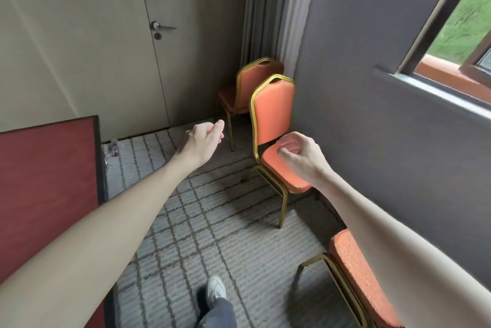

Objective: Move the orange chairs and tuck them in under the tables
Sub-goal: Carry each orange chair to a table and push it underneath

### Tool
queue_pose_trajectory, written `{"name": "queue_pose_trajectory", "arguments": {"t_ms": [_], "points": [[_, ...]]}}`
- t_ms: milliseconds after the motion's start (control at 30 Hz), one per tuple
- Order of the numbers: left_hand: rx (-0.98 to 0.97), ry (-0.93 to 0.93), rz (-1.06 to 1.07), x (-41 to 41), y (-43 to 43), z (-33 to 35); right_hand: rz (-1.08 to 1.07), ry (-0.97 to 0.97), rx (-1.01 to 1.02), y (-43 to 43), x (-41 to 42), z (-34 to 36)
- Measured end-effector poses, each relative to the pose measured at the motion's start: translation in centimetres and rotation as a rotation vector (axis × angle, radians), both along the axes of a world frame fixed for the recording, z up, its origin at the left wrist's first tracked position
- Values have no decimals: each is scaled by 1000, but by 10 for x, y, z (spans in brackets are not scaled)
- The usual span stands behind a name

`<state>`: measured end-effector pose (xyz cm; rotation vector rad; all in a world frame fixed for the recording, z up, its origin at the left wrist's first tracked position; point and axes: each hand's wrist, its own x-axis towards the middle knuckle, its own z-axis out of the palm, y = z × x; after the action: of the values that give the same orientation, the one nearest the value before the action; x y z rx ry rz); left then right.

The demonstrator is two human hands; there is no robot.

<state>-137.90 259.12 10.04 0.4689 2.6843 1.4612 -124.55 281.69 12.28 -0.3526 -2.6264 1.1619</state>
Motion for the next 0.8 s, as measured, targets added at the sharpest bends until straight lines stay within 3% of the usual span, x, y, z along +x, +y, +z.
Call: {"name": "queue_pose_trajectory", "arguments": {"t_ms": [300,533,800], "points": [[37,-71,55,-237,77,-3,14,-23,11,87,-237,11],[-70,-88,-5,-365,119,-20,46,-35,21,143,-391,-1],[-130,-129,20,-577,205,-34,37,-12,24,241,-603,-34]]}}
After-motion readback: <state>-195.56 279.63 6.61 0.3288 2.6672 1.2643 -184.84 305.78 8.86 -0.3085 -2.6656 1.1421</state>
